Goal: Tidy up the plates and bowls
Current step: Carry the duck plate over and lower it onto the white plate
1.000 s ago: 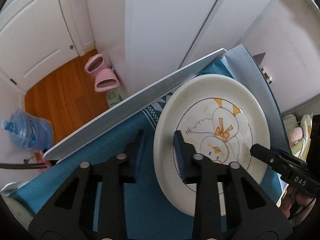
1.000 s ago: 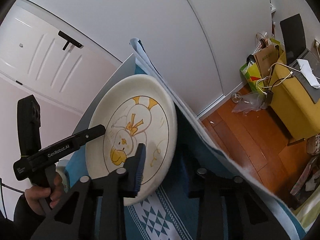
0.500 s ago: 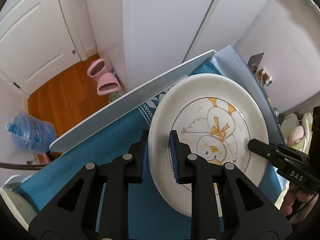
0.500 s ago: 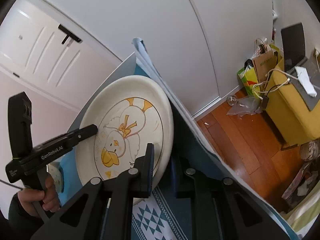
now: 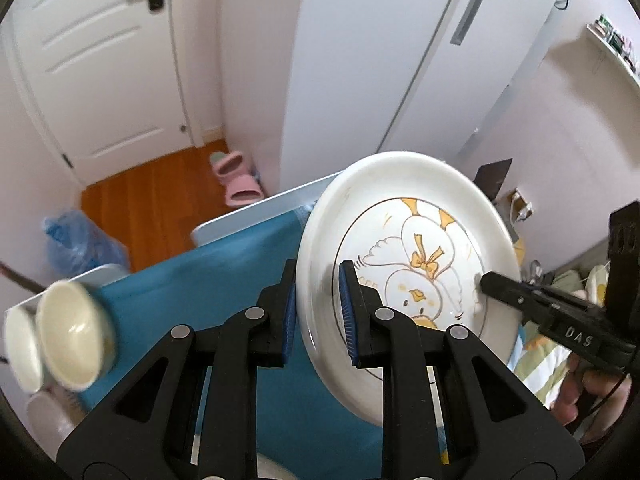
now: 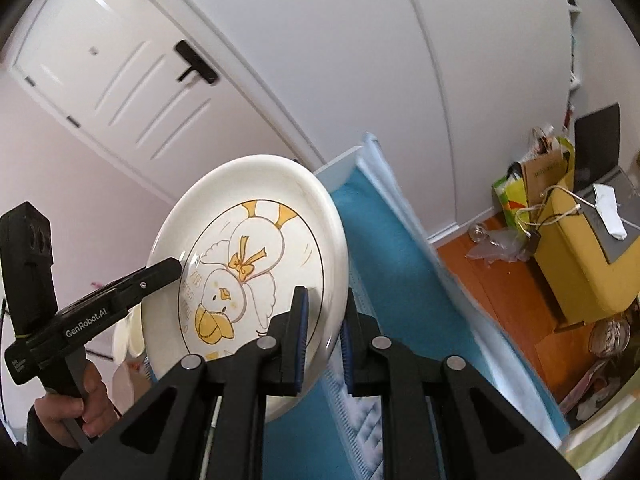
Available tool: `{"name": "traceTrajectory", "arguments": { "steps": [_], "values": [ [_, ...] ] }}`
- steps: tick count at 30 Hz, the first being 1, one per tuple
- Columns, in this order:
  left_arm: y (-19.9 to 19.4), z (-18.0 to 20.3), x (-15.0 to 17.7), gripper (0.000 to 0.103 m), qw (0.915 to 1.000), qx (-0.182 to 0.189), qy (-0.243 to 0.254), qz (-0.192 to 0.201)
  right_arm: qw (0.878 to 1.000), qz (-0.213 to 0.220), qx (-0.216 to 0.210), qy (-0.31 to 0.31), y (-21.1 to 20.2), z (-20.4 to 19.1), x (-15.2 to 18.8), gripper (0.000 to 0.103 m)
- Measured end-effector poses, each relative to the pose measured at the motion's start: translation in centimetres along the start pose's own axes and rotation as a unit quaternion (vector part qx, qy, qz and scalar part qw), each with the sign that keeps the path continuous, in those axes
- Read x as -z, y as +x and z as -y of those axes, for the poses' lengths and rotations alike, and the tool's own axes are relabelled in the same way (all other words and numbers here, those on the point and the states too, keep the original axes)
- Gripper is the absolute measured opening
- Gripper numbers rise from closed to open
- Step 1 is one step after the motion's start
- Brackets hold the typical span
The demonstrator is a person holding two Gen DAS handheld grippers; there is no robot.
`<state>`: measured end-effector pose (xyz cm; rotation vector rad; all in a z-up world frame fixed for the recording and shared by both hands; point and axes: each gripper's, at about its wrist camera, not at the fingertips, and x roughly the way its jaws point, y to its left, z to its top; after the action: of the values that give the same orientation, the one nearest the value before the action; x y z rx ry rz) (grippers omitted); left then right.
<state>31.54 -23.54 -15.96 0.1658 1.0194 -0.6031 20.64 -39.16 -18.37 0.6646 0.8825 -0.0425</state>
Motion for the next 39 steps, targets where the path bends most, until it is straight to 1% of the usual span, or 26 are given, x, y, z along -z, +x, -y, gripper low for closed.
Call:
{"name": "traceTrajectory", "arguments": {
  "steps": [2,5,8,13,16,19,20,21,23,25,27,30,34,39],
  "values": [
    [-1.9,-0.3,1.2,0.017,0.9999,-0.01,-0.003,0.011,1.0,-0.004,-0.003,-0.018,-1.0,-1.7,0.8,0.014],
    [-4.7,-1.7,3.4,0.017,0.9994,-0.012,-0.027,0.02,0.999,-0.012,-0.01,-0.039,-2.0,-3.8,2.3,0.014],
    [-7.1,-3.1,5.9,0.017,0.9984,-0.023,-0.046,0.024,0.998,-0.026,-0.021,-0.056,-2.3,-5.8,4.0,0.014],
    [-9.9,-5.8,10.0,0.017,0.9945,-0.049,-0.089,0.024,0.993,-0.051,-0.045,-0.101,-1.4,-8.9,6.5,0.014],
    [-10.9,-7.5,13.0,0.017,0.99,-0.071,-0.121,0.019,0.988,-0.068,-0.06,-0.129,-0.1,-10.8,7.8,0.014],
    [-11.2,-9.0,15.5,0.017,0.9845,-0.081,-0.155,0.012,0.98,-0.087,-0.079,-0.16,1.6,-12.2,9.3,0.014],
    [-11.0,-9.8,16.8,0.017,0.9809,-0.082,-0.176,0.005,0.977,-0.094,-0.084,-0.17,2.3,-12.6,9.9,0.014],
    [-11.0,-10.0,17.5,0.017,0.979,-0.082,-0.187,0.002,0.975,-0.102,-0.088,-0.179,2.9,-13.0,10.4,0.014],
    [-10.5,-11.0,19.3,0.017,0.9725,-0.084,-0.217,-0.006,0.968,-0.119,-0.095,-0.198,4.3,-13.8,11.4,0.014],
    [-10.0,-11.6,21.1,0.017,0.967,-0.097,-0.235,-0.01,0.962,-0.134,-0.099,-0.218,5.6,-14.4,12.3,0.014],
    [-9.4,-11.9,22.1,0.017,0.9629,-0.104,-0.249,-0.012,0.955,-0.147,-0.099,-0.238,6.9,-15.0,13.0,0.014],
    [-8.4,-12.5,24.6,0.017,0.9554,-0.112,-0.273,-0.015,0.945,-0.165,-0.094,-0.266,8.6,-15.3,13.9,0.014],
    [-7.3,-13.2,26.2,0.017,0.9466,-0.12,-0.299,-0.019,0.93,-0.172,-0.084,-0.314,9.8,-16.3,14.7,0.014],
    [-5.8,-13.2,27.5,0.017,0.9403,-0.137,-0.31,-0.027,0.918,-0.173,-0.086,-0.348,10.6,-16.9,14.9,0.014]
  ]
}}
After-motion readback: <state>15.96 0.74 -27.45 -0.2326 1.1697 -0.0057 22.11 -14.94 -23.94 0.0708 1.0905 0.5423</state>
